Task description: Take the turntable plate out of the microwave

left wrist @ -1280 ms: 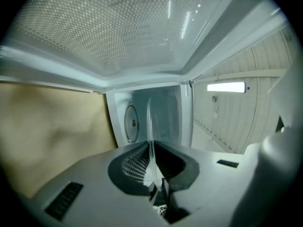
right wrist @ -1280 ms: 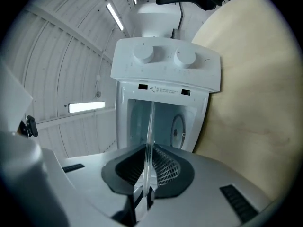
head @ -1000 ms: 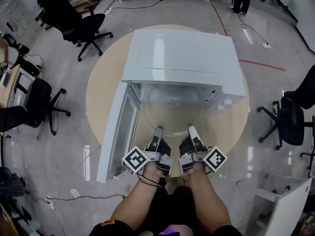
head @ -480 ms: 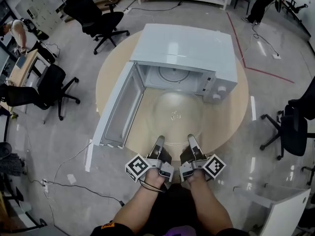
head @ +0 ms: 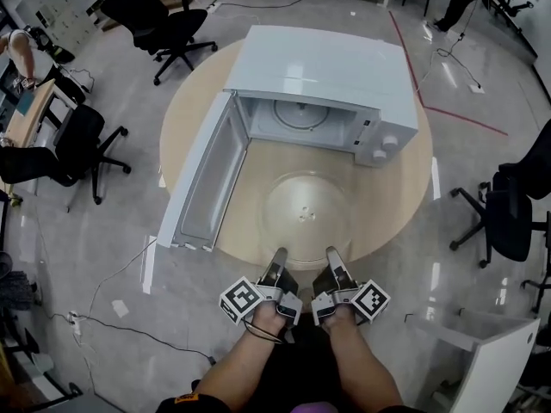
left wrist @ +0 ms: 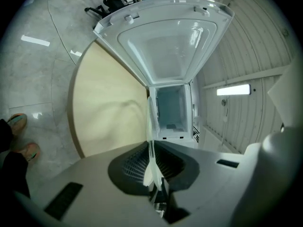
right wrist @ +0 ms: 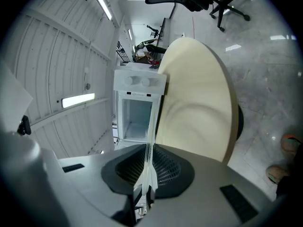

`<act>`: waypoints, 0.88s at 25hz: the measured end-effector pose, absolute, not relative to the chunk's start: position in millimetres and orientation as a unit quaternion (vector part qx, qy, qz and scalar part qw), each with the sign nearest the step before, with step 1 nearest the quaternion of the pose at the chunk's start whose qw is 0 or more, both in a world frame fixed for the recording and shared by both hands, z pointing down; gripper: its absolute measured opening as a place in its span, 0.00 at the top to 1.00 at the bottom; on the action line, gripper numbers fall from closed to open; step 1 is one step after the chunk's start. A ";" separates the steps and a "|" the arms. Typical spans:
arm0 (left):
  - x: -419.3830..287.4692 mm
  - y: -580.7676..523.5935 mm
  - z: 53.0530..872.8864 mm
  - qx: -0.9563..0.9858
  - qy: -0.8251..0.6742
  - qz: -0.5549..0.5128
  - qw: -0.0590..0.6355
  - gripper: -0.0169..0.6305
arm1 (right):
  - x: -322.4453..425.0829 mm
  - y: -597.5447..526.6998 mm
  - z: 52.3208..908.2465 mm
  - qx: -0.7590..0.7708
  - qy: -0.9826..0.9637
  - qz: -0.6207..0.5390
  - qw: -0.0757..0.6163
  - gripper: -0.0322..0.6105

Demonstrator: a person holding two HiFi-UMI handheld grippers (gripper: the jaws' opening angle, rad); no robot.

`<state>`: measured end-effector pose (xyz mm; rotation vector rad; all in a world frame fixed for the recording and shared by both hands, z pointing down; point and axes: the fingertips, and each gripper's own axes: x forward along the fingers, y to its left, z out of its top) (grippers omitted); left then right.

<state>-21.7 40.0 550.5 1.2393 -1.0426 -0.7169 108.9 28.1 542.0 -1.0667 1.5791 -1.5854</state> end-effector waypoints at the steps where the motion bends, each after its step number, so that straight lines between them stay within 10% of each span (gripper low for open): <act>1: -22.3 41.3 556.0 0.540 -0.456 -0.312 0.635 0.86 | 108.2 29.7 546.9 -0.409 0.599 -0.607 0.325 0.89; 22: -23.8 36.0 608.8 0.528 -0.480 -0.279 0.643 0.86 | 109.7 32.8 615.0 -0.450 0.575 -0.623 0.282 0.89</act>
